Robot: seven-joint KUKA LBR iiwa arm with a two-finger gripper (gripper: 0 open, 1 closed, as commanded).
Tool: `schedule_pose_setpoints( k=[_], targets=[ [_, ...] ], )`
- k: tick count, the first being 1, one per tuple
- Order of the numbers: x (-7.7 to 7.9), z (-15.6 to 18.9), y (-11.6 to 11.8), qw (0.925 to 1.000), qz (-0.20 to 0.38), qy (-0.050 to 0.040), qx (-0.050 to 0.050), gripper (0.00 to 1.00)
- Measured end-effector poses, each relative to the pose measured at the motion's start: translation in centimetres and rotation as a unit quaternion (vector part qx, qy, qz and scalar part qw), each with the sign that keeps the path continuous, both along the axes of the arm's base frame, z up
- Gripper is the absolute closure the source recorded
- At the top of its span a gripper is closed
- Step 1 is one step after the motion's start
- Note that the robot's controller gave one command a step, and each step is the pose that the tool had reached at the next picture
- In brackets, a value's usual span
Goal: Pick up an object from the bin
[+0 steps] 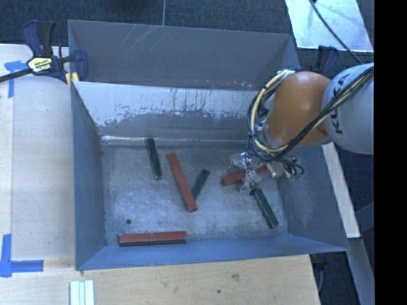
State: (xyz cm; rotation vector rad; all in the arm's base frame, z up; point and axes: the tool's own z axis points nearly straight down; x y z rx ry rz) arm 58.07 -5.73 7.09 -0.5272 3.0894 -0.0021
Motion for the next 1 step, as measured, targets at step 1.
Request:
schedule_pose_setpoints(
  k=[1],
  targets=[
    [-1.08, 14.8, -0.18, 0.9998, 0.022, -0.0022, -0.001, 1.0]
  ],
)
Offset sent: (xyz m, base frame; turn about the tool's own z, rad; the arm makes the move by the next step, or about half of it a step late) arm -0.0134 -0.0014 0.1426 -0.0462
